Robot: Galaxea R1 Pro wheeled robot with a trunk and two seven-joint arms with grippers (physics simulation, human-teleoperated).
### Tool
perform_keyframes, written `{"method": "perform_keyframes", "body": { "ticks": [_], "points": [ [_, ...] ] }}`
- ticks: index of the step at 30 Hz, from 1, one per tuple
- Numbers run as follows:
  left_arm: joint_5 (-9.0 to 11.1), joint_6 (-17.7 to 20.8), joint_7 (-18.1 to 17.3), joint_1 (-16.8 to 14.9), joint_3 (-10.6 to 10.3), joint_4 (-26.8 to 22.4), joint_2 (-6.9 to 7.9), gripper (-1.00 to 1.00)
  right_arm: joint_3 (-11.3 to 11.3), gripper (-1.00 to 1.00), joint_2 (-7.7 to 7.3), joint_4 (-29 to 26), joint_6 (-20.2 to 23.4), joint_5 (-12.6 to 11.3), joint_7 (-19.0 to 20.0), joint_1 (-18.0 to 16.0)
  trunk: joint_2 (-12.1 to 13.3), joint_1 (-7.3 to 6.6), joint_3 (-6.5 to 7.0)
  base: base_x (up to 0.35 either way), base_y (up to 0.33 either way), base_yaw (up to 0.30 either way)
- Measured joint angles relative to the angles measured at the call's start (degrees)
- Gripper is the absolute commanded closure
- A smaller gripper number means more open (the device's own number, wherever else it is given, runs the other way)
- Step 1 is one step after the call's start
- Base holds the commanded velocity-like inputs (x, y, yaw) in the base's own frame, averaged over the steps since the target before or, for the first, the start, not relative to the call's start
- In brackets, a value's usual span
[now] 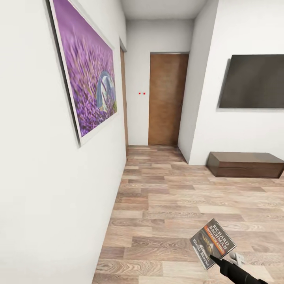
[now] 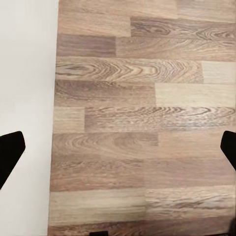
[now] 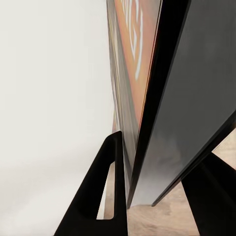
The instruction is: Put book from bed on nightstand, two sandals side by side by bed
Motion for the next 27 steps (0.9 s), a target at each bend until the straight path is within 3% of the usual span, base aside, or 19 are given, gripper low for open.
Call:
{"method": "perform_keyframes", "body": {
  "ticks": [27],
  "points": [
    [0.07,0.0,0.0,0.0,-0.01,0.0,-0.01,-1.0,0.14,1.0,0.03,0.01,0.01,0.07,-0.06,0.02,0.0,0.0,0.0,0.331,0.0,0.0]
  ]
}}
